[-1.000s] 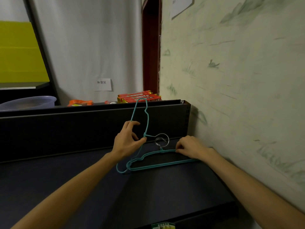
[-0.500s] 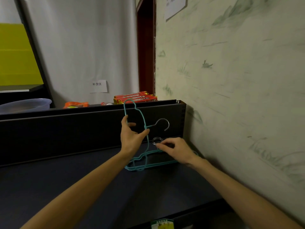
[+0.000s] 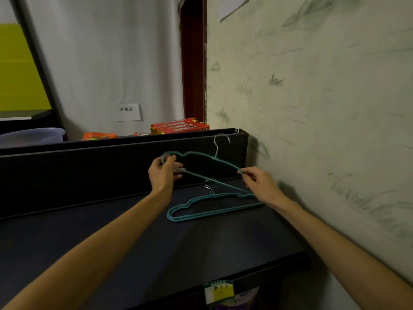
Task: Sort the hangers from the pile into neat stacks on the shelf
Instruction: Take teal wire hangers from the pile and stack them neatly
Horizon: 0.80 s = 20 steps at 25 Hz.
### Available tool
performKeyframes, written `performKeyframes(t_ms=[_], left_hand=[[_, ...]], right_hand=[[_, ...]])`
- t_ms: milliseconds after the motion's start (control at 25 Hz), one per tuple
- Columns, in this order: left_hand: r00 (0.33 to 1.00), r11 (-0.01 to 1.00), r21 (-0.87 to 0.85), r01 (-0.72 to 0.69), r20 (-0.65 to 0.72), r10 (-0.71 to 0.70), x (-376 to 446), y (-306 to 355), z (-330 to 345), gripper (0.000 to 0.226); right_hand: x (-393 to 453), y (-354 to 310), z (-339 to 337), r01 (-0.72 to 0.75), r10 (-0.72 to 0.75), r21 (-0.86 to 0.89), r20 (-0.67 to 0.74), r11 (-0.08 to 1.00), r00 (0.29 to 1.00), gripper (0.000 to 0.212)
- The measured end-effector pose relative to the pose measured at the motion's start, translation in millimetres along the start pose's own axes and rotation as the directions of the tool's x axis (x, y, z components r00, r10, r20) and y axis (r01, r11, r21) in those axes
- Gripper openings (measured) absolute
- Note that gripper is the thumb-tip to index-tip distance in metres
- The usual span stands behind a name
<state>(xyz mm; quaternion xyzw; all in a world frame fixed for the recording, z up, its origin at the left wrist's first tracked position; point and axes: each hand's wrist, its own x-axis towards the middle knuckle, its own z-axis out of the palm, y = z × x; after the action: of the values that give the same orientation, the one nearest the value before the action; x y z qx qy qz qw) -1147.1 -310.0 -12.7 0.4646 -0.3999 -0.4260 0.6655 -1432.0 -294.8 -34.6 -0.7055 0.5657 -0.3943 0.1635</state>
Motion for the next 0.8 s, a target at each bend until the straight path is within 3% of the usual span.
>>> performKeyframes(t_ms=[40, 120, 240, 400, 520, 600, 640, 720, 800], left_hand=[[1.0, 0.998, 0.067, -0.021, 0.004, 0.021, 1.5, -1.2, -10.8, 0.023], [0.985, 0.946, 0.294, -0.133, 0.145, 0.093, 0.1, -3.4, -28.6, 0.014], [0.918, 0.768, 0.546, -0.336, 0.37, 0.139, -9.7, -8.1, -42.2, 0.008], [0.867, 0.363, 0.793, -0.489, 0.488, 0.1, -14.5, -21.2, -57.2, 0.007], [0.863, 0.165, 0.854, -0.494, 0.504, -0.024, -19.3, -26.0, -61.4, 0.004], [0.847, -0.013, 0.847, -0.532, 0.531, -0.022, -20.8, -27.6, -59.5, 0.022], [0.841, -0.058, 0.839, -0.541, 0.541, -0.015, -19.5, -29.4, -58.7, 0.034], [0.826, -0.044, 0.825, -0.563, 0.562, -0.036, -12.9, -32.3, -58.9, 0.052], [0.791, 0.001, 0.796, -0.606, 0.602, -0.109, -4.5, -32.3, -58.8, 0.05]], right_hand=[[4.3, 9.3, -5.7, 0.014, -0.013, -0.107, 0.009, 0.994, 1.0, 0.025], [9.6, 22.9, -12.8, 0.042, -0.024, -0.249, 0.076, 0.968, 0.997, 0.027], [10.9, 35.3, -14.9, 0.038, 0.002, -0.301, 0.132, 0.953, 0.991, 0.027], [10.1, 37.1, -14.6, 0.057, 0.014, -0.373, 0.186, 0.926, 0.982, 0.024], [9.8, 33.8, -7.9, 0.076, 0.029, -0.412, 0.244, 0.908, 0.969, 0.024], [10.7, 34.1, -3.3, 0.071, 0.05, -0.439, 0.257, 0.896, 0.965, 0.024], [11.9, 34.7, -3.0, 0.054, 0.069, -0.442, 0.259, 0.896, 0.963, 0.024], [15.7, 36.7, -3.7, 0.03, 0.107, -0.434, 0.287, 0.9, 0.952, 0.024], [19.0, 37.5, -3.5, 0.054, 0.122, -0.464, 0.341, 0.884, 0.932, 0.026]])
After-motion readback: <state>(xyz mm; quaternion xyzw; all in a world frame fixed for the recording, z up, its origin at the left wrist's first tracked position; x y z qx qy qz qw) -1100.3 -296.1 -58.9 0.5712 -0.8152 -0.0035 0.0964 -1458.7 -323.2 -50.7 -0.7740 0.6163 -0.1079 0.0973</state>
